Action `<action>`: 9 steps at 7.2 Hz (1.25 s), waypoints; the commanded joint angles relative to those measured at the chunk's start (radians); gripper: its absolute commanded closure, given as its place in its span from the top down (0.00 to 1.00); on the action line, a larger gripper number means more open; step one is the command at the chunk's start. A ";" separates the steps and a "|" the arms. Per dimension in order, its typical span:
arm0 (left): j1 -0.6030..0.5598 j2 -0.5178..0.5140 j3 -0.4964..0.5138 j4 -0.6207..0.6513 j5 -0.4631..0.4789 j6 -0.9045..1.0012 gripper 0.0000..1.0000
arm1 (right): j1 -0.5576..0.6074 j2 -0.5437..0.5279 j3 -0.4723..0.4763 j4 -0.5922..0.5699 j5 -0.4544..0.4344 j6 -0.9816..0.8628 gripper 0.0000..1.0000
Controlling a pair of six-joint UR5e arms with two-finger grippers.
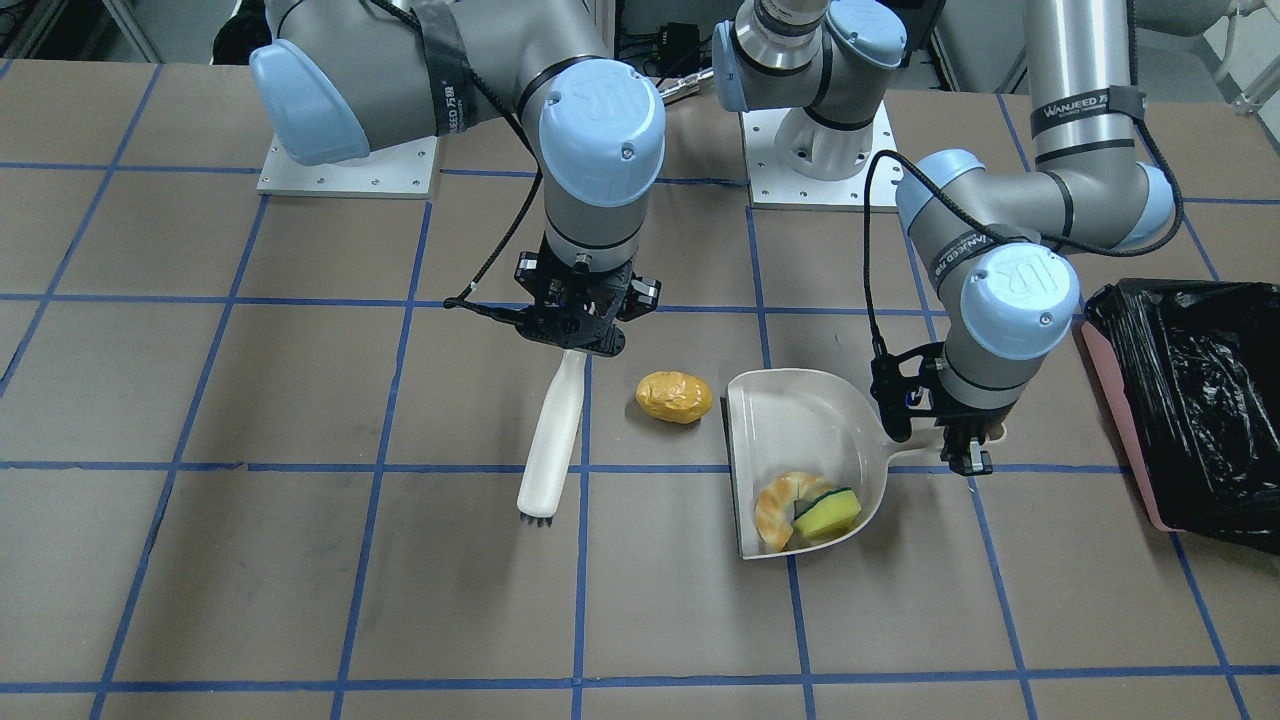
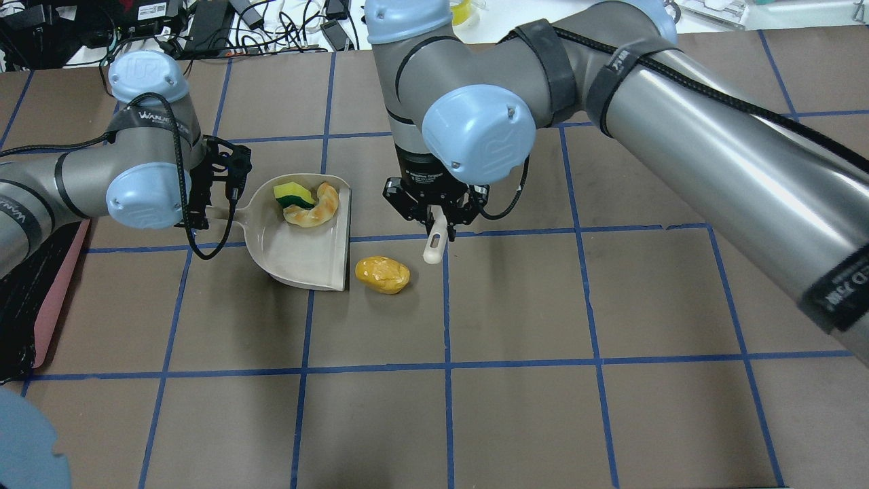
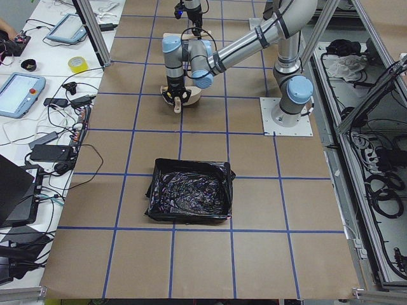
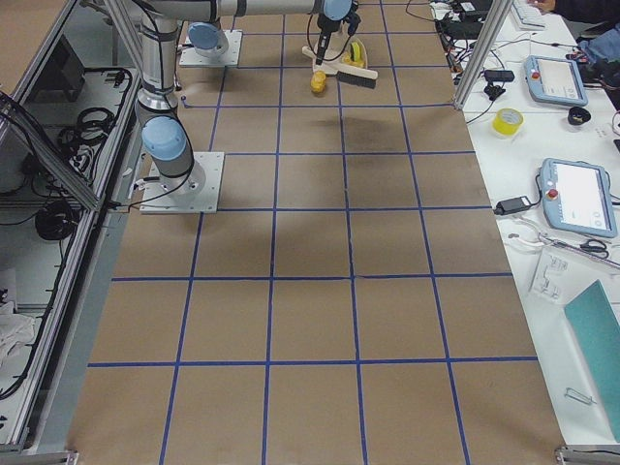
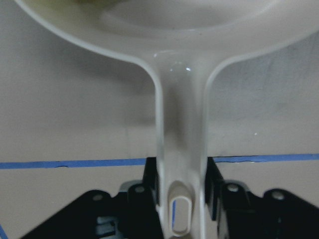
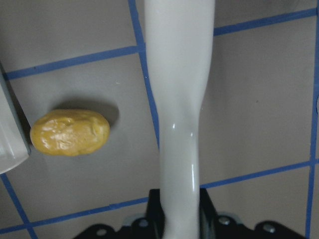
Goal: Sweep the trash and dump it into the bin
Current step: 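Sweep the yellow potato piece into the dustpan with the brush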
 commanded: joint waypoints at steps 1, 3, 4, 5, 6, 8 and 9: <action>-0.002 0.108 -0.133 0.001 0.001 -0.051 0.00 | 0.001 -0.091 0.155 -0.038 0.012 0.009 0.00; -0.006 0.174 -0.192 0.001 -0.001 -0.045 0.00 | 0.071 -0.125 0.252 -0.137 0.021 0.120 0.00; -0.011 0.177 -0.209 0.004 0.001 -0.045 0.00 | 0.123 -0.105 0.283 -0.232 0.022 0.189 0.00; -0.014 0.176 -0.210 0.015 0.001 -0.044 0.00 | 0.142 -0.088 0.314 -0.304 0.024 0.205 0.00; -0.014 0.173 -0.207 0.015 0.002 -0.047 0.00 | 0.163 -0.074 0.341 -0.360 0.038 0.223 0.00; -0.014 0.162 -0.203 0.016 0.007 -0.055 0.00 | 0.200 -0.051 0.390 -0.466 0.038 0.234 0.00; -0.016 0.155 -0.204 0.027 0.014 -0.056 0.00 | 0.202 -0.037 0.397 -0.515 0.035 0.233 0.00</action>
